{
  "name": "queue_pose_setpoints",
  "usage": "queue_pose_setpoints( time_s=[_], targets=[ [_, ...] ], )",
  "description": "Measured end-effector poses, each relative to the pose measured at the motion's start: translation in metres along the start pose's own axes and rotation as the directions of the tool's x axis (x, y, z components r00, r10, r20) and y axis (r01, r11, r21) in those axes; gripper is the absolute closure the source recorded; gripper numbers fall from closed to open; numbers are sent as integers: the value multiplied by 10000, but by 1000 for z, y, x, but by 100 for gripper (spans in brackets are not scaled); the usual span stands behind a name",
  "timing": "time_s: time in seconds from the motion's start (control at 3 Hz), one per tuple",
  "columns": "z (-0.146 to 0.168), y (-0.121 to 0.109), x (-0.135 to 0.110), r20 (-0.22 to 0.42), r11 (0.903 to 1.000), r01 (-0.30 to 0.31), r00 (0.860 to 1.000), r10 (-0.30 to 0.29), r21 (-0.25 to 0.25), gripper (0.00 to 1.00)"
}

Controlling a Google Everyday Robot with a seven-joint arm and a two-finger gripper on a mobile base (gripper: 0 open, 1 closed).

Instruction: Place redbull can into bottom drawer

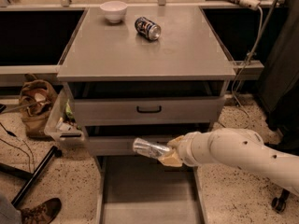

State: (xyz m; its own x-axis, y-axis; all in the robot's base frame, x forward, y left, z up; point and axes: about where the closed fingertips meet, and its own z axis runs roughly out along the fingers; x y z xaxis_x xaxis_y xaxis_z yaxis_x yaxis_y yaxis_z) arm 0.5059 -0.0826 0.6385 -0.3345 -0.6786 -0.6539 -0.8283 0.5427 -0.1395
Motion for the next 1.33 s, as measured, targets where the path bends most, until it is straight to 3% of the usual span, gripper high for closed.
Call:
queue_pose_setpoints(
  time_s=[0.67, 1.33],
  targets=[
    [14, 3, 10, 66, 9999, -99, 9999, 100, -41, 100],
    [104, 15, 76, 278, 9966, -601, 9977, 618, -560, 100]
  ],
)
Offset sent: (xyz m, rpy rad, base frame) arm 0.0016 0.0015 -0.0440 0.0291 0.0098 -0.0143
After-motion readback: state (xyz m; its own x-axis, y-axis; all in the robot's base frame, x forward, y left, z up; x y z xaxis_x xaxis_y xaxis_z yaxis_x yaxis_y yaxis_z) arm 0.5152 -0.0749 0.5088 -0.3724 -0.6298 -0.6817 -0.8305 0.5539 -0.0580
